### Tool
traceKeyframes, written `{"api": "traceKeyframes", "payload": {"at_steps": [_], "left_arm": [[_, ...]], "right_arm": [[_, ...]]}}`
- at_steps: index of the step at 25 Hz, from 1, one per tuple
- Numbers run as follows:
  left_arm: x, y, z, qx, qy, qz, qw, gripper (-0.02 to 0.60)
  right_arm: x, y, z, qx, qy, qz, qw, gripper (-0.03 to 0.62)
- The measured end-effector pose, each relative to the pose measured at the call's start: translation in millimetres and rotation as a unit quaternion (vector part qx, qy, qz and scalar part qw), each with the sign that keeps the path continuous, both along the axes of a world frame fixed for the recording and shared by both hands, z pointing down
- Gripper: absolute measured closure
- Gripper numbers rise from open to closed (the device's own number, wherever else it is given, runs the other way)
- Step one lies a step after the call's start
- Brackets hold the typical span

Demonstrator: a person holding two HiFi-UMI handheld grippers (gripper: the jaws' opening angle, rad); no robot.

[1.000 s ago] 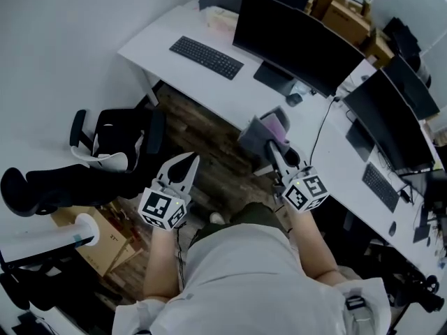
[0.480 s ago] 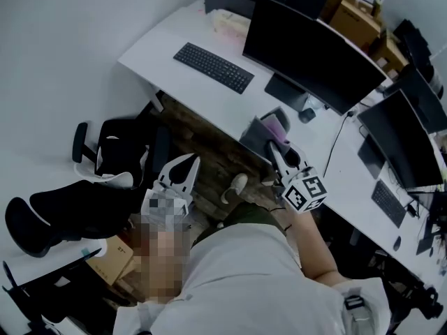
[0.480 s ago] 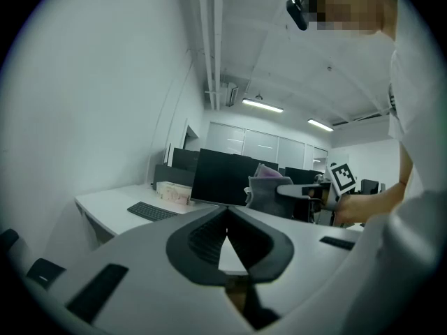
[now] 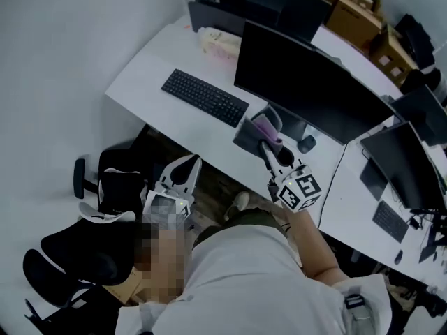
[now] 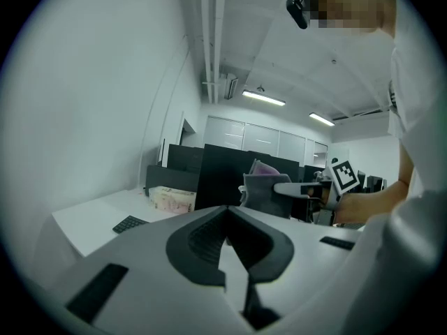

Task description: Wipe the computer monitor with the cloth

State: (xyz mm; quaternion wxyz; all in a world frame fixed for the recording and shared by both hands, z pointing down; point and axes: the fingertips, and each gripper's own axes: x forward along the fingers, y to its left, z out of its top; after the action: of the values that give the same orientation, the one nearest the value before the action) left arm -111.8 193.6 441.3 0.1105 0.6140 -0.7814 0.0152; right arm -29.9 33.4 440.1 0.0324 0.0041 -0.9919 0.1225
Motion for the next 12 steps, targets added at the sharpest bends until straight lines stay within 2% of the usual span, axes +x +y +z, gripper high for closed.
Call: {"api": "traceKeyframes", "payload": {"at_steps": [5, 12], "left_arm": [[-30.5, -55.3, -5.1, -0.015, -0.017, 0.019, 0.9996, 0.58], [-51.9, -107.6, -7.3, -0.029, -0.041, 0.063, 0.9968, 0.58]], "right_arm": [[-29.7, -43.1, -4.9, 0.009, -0.002, 0.01, 1.0, 0.525], [-56.7, -78.0, -19.5, 0.033, -0.011, 0.042, 0.999, 0.525]]}}
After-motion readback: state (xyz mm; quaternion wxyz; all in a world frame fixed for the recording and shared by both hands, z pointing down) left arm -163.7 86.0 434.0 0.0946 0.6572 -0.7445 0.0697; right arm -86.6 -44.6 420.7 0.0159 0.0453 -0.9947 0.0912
